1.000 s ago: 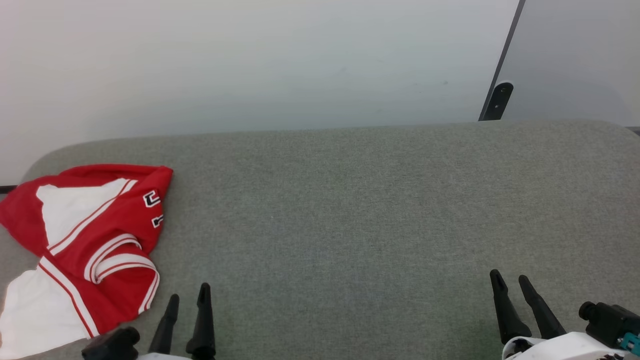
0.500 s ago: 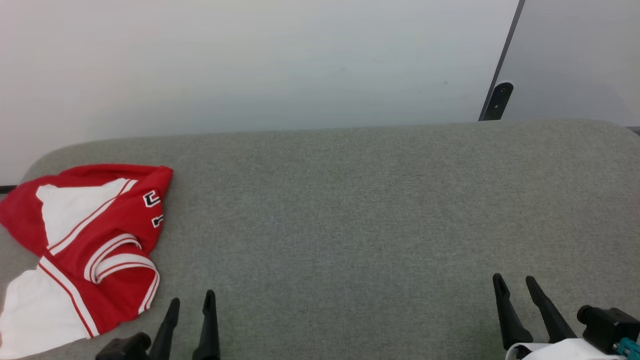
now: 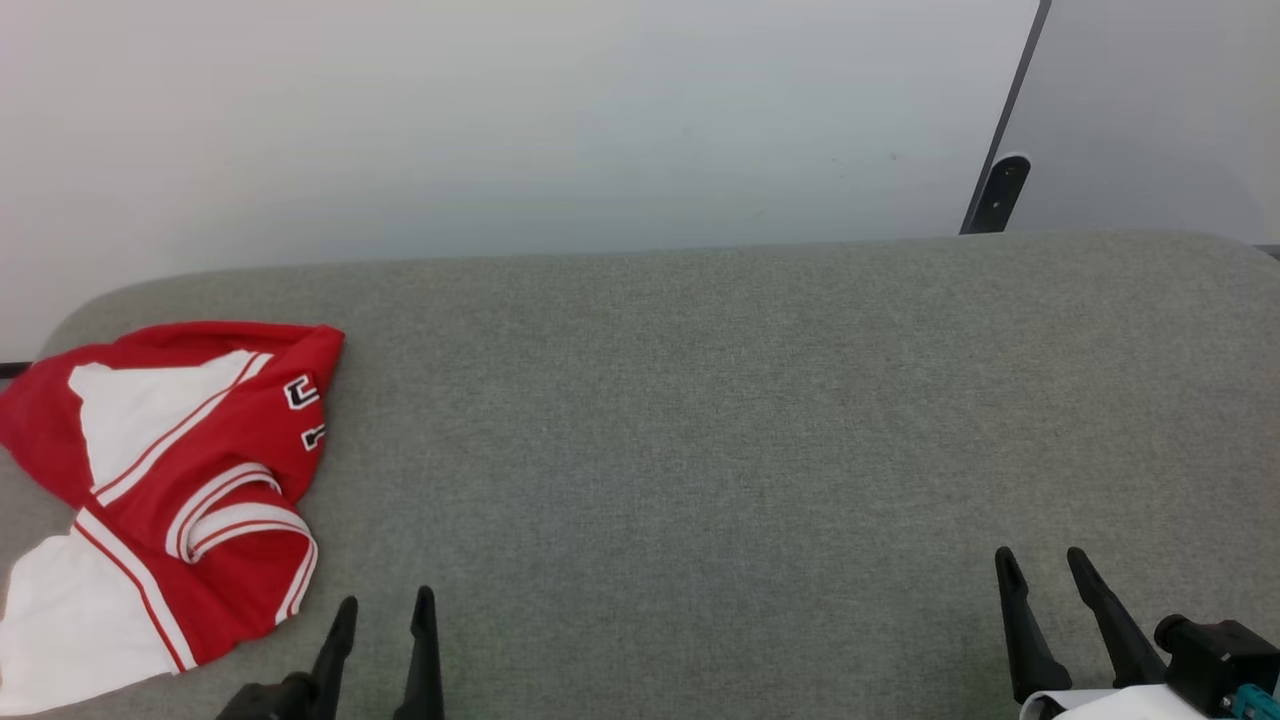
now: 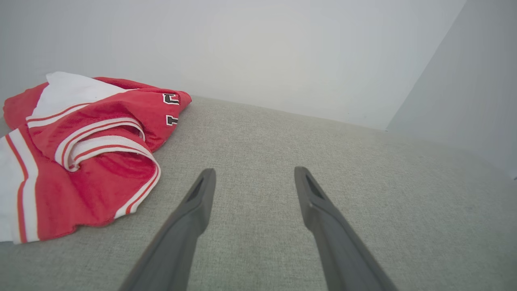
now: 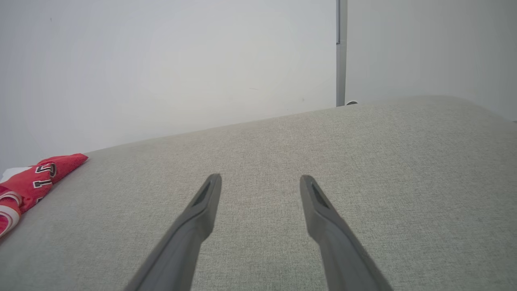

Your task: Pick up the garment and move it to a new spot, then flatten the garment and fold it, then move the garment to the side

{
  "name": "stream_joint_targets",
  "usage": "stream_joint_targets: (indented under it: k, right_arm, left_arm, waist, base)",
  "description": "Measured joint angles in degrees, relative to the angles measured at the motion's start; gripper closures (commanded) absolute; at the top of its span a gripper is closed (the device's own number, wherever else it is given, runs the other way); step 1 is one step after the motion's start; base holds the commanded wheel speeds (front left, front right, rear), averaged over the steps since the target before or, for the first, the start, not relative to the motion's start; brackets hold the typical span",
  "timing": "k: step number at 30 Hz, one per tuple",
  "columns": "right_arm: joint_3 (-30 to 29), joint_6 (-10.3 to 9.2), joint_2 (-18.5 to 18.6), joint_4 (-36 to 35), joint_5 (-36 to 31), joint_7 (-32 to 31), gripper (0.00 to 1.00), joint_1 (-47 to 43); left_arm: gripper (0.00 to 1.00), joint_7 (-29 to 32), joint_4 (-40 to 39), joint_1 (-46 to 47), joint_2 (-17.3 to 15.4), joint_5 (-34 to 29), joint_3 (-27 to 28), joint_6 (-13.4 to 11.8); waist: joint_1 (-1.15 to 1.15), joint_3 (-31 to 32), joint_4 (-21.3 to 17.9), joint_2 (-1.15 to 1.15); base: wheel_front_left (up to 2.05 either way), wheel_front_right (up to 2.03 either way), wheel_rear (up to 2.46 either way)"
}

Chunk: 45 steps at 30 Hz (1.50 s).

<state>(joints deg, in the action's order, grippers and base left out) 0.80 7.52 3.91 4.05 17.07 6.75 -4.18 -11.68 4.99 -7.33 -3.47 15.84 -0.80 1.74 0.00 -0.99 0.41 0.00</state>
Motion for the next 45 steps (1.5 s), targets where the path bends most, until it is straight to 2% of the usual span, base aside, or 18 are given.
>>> stream_joint_targets:
  k: [28,45]
  right_arm:
    - [-1.56,0.0,-0.85,-0.25,-9.88,3.94,0.0,-1.34]
    - [-2.09,0.0,-0.89,0.19,-10.09,5.2,0.0,-2.0]
  left_arm:
    - [0.0,-3.01,-0.54,-1.91,0.09,-11.46,0.35,0.04]
    - [0.0,-3.45,0.05,-2.37,0.4,-11.15,1.04,0.78]
  waist:
    - [0.0,-0.5,0.41,0.0]
    - [0.0,-0.29,0.98,0.0]
  base:
    - [0.0,0.0,0.0]
    - [0.0,0.0,0.0]
